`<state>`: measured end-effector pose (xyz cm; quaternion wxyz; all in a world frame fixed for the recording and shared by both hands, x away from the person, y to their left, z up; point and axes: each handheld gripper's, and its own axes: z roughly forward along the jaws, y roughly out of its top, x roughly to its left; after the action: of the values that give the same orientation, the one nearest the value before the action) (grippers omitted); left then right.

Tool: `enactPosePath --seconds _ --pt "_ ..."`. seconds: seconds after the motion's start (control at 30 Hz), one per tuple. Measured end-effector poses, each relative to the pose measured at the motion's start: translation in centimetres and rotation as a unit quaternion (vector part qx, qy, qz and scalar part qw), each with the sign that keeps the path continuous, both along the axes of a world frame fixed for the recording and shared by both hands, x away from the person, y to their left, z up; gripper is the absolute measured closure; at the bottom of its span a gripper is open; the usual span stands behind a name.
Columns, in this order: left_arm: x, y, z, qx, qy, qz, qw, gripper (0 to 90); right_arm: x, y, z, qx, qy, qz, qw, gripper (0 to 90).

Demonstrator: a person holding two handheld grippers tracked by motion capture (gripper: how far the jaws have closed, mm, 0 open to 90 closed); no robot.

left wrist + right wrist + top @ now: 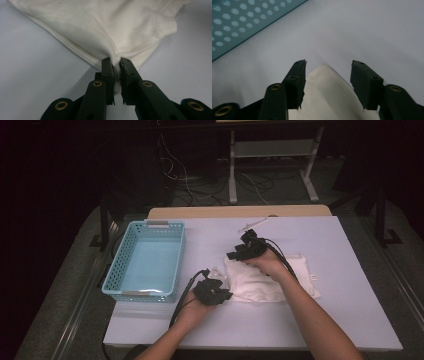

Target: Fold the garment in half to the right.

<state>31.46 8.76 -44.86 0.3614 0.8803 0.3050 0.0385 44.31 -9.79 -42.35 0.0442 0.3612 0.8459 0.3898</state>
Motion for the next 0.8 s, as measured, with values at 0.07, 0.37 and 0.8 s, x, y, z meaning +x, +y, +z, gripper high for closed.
enactPosePath --seconds 0.07,0.37,0.8 --pt "0.0 0.0 0.0 0.000 0.001 0.000 1.0000 81.2 0.4 0.7 -0.3 -0.010 0.004 0.004 0.9999 50.4" --pt "0.0 0.0 0.0 0.000 0.000 0.001 1.0000 81.1 1.5 2.8 -1.5 -0.052 0.015 0.019 0.9984 64.0" --pt "0.1 0.0 0.2 0.001 0.008 -0.001 1.0000 81.6 1.3 3.9 -1.9 -0.085 0.010 0.036 0.9957 82.6"
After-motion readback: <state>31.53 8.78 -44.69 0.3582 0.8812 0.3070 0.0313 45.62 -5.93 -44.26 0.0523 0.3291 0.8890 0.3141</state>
